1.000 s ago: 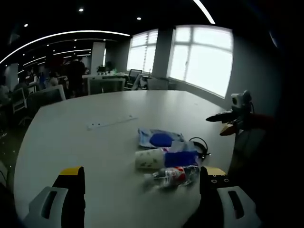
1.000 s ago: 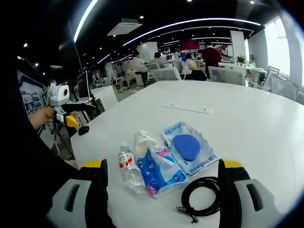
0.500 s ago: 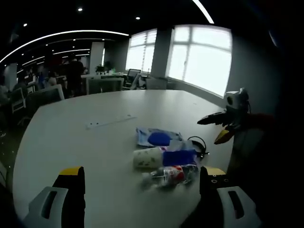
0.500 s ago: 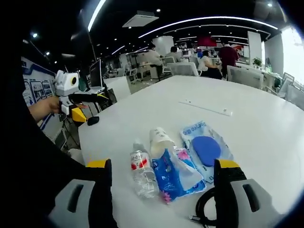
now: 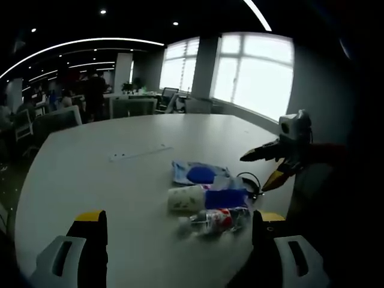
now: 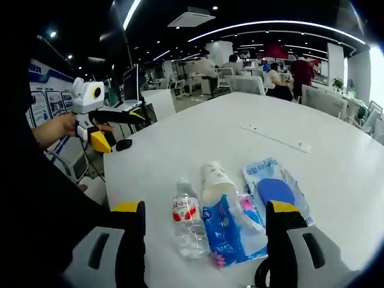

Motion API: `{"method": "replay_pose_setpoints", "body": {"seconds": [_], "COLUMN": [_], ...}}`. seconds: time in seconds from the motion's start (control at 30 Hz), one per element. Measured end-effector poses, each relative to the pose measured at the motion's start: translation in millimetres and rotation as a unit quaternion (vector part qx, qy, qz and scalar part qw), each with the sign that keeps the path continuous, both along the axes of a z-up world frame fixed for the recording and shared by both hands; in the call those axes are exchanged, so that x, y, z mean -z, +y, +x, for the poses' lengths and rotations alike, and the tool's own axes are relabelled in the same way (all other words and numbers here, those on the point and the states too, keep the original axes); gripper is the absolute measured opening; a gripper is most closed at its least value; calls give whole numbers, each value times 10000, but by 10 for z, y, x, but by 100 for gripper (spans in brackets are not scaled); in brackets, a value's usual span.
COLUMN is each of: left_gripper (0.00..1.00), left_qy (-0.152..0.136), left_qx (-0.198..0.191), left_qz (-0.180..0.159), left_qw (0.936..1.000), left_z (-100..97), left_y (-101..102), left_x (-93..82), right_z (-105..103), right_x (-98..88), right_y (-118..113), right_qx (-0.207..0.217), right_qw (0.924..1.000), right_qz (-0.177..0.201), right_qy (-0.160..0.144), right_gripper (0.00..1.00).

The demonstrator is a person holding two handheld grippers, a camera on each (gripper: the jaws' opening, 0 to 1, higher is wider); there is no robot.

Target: Arrange the tabletop items into an orderly group along one side of the table until the central work area is clear of visible clutter.

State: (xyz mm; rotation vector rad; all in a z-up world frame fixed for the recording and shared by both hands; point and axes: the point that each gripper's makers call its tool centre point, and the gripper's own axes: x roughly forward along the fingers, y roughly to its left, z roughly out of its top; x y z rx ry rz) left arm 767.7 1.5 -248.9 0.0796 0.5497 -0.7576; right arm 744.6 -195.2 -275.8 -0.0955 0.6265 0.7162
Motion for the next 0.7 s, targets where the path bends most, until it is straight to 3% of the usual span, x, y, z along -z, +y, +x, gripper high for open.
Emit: {"method": "replay_pose_setpoints", "body": {"seconds": [0.43,0.7], "left_gripper": [100,100], "left_qy": [2,9], "left_qx": [-4,-12], "left_qz": [2,-31], "left_qw": [10000,10000], "left_z": [-26,-45], "left_y": [14,19], "left_x": [13,12], "right_z": [110,116], "right_x": [51,162], "right_y": [346,532], "right_qx": [-305,-537], "right_qw": [9995,9984], "right_qz": [-17,-39], "right_qy": [-3,179], "right_gripper": [69,62]}}
